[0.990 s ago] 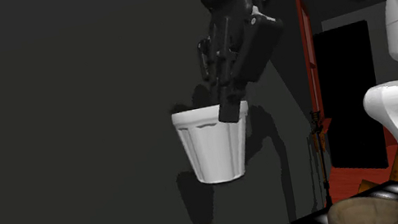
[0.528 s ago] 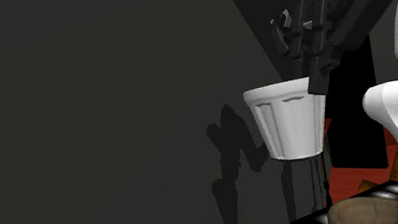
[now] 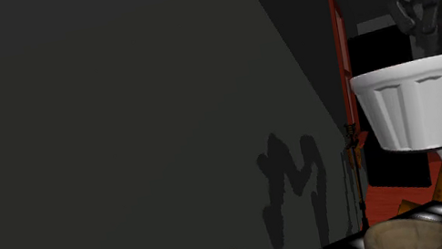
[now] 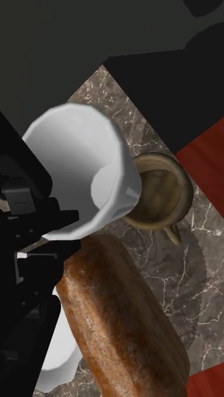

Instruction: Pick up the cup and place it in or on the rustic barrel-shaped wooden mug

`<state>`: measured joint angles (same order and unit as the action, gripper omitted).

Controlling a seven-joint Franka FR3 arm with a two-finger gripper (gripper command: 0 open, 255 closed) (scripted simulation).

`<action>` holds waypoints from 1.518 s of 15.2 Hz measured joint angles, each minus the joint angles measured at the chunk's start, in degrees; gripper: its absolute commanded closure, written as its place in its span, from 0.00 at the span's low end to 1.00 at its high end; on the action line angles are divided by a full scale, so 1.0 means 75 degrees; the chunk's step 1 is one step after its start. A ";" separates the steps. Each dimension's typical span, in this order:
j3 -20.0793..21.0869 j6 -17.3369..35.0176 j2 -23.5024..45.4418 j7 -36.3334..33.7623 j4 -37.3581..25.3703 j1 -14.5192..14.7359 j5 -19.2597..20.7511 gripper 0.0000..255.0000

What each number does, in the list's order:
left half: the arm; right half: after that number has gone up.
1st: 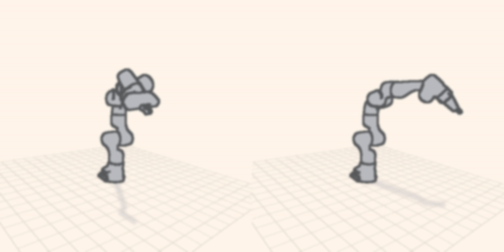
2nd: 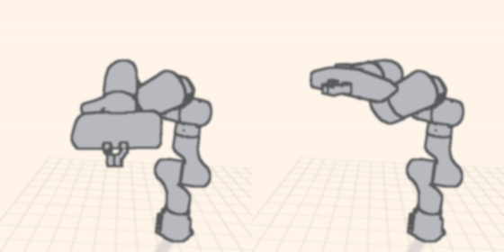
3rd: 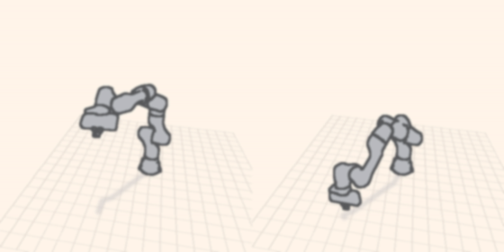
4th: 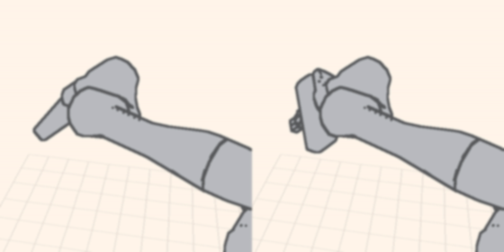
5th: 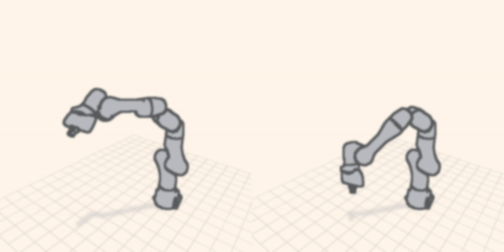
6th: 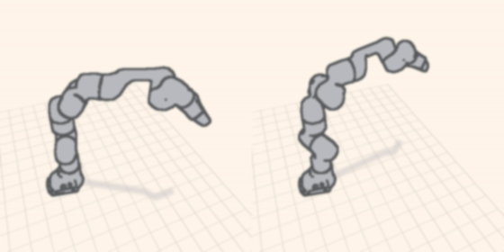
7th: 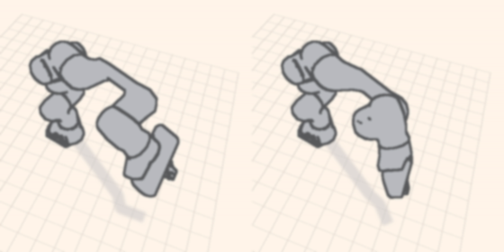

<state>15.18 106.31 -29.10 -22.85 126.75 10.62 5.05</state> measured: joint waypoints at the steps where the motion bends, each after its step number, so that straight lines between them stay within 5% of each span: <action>1: 0.0026 0.0000 -0.0123 -0.0043 0.0127 0.0037 -0.0035 1.00; 23: 0.0282 0.2061 -0.0013 -0.0528 0.2119 0.0102 -0.0018 1.00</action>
<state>17.30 121.76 -29.20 -26.81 142.64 11.39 4.92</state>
